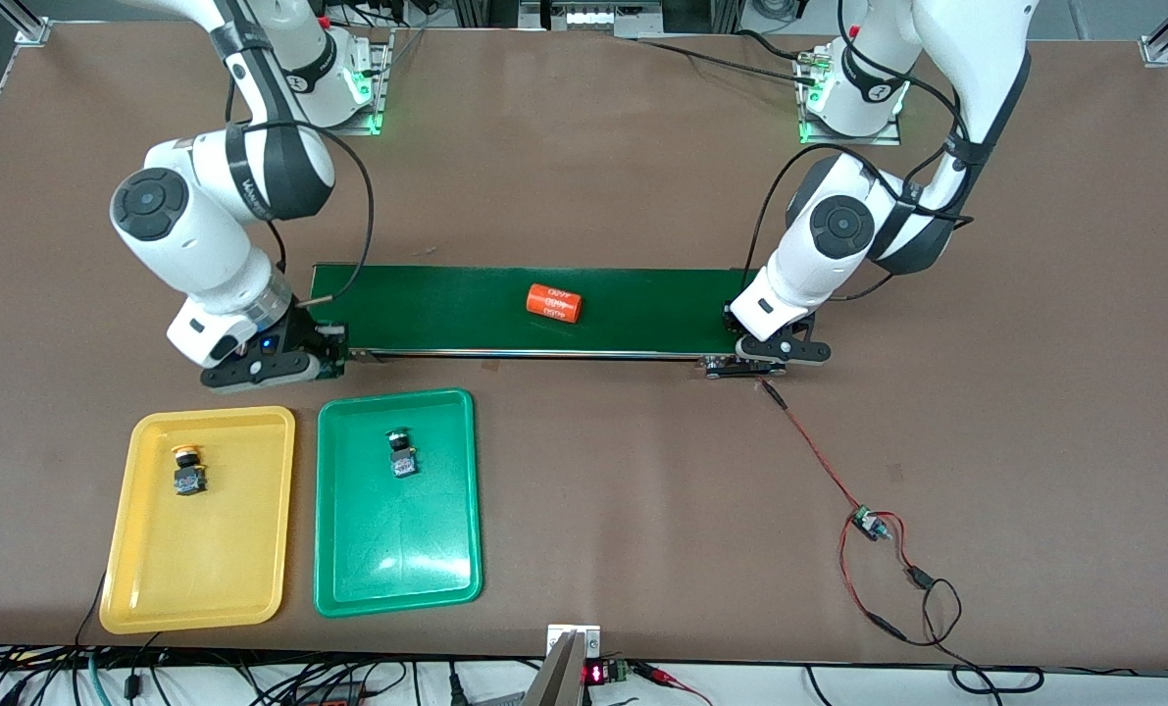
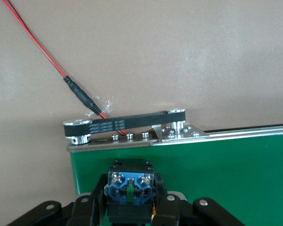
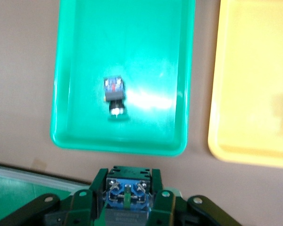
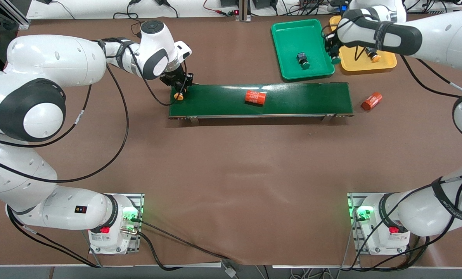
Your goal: Sort buttons by color to trays
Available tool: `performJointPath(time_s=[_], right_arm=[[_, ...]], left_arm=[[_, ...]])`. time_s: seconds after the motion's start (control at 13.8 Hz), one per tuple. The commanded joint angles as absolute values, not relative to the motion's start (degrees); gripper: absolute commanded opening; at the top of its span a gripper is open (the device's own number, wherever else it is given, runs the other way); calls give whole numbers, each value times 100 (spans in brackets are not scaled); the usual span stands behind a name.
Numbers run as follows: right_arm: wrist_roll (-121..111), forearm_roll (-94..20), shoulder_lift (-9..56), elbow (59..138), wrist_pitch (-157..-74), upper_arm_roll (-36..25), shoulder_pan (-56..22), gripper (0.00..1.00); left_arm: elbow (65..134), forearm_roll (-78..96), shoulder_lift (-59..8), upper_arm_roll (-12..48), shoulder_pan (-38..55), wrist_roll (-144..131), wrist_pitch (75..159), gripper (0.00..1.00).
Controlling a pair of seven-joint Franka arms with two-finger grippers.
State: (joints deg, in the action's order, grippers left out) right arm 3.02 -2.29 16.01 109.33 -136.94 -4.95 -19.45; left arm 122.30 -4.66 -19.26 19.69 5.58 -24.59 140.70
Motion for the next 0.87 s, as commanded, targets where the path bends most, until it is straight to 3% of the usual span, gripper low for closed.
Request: performJointPath(time_s=[0.0, 0.29, 0.36, 0.43, 0.51, 0.8], right_arm=[[176, -211, 2485, 10415, -14524, -413, -1969, 9], [-454, -211, 3373, 10135, -16028, -308, -1987, 10], [-692, -220, 3471, 10082, -16170, -282, -1952, 10], [-816, -220, 3567, 10046, -16320, -255, -1925, 10], [-843, -220, 3647, 10037, -16556, -177, -1916, 10], [-974, -211, 3928, 10020, -17243, -18, -1846, 10]], left_arm=[[12428, -352, -1740, 1916, 633, -2514, 14098, 0], [12480, -352, -1872, 1925, 694, -2531, 14098, 7], [12480, -352, -1872, 1925, 703, -2523, 14098, 23], [12463, -360, -1863, 1925, 703, -2496, 14098, 56], [12419, -378, -1820, 1934, 712, -2409, 14089, 100], [12322, -369, -1101, 2038, 721, -2303, 13879, 100]])
